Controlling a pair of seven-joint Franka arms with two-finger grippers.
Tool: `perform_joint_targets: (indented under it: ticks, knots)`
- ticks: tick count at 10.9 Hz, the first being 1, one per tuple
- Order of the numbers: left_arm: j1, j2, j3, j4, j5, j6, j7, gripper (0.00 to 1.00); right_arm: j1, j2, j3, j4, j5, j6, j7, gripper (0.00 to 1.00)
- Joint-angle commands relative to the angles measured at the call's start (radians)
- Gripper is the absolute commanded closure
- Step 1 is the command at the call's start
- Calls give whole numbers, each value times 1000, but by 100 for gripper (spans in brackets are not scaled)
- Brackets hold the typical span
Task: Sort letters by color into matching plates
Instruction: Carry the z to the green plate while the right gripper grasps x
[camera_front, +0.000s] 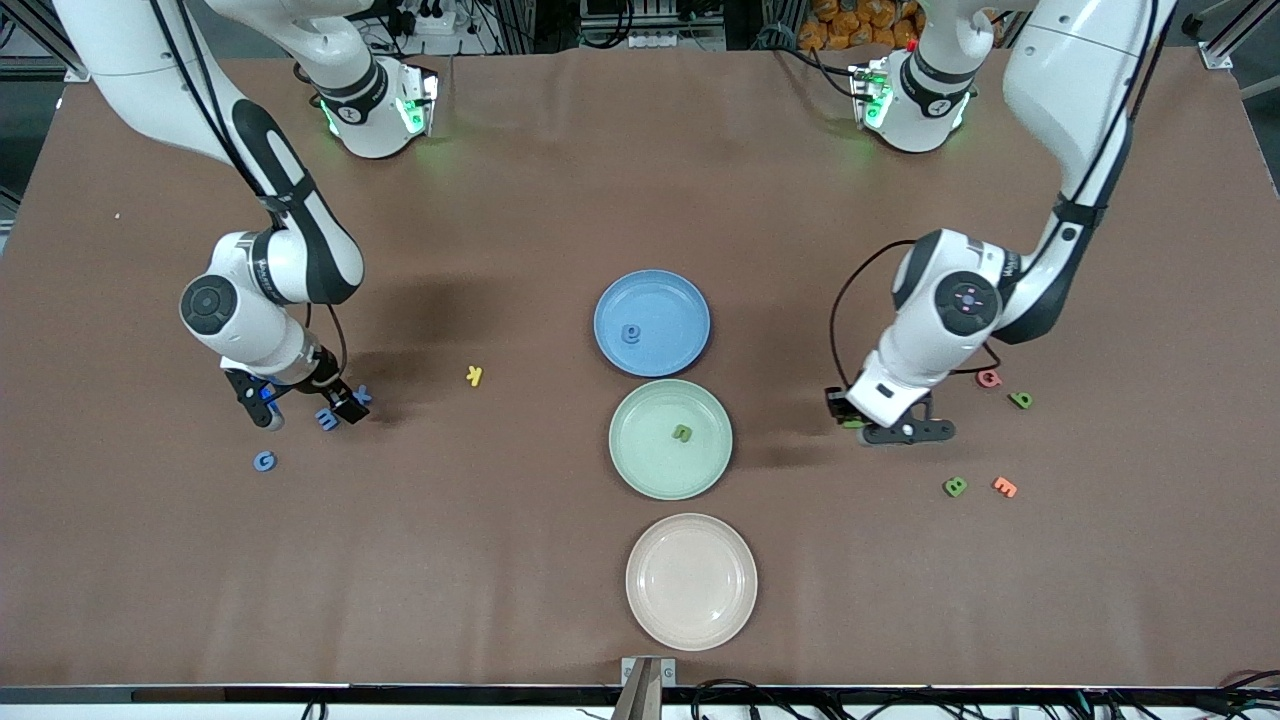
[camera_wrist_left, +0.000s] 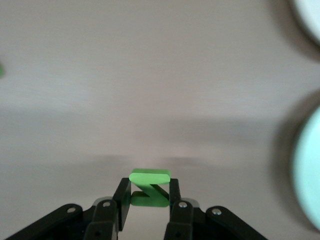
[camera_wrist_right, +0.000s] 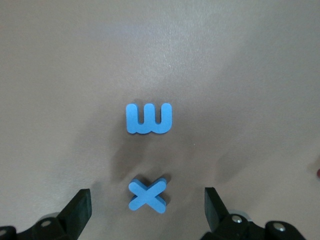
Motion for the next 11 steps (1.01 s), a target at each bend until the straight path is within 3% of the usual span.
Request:
perform_joint_targets:
  ticks: [1, 2, 5, 7, 11]
  knots:
    - [-149, 74, 9, 191, 7, -102, -191, 100, -13, 12, 9, -14, -4, 41, -12, 0]
    - [-180, 97, 12, 230, 6, -102, -219, 100, -12, 17, 9, -14, -6, 48, -12, 0]
    - [-229, 199, 12, 351, 6, -102, -319, 100, -10, 23, 10, -17, -24, 48, -13, 14]
    - [-246, 249, 12, 391, 6, -102, -343, 100, -9, 26, 10, -19, -26, 49, -36, 27]
    - [-269, 298, 3, 445, 9, -102, -443, 100, -6, 37, 10, -25, -26, 64, -43, 39]
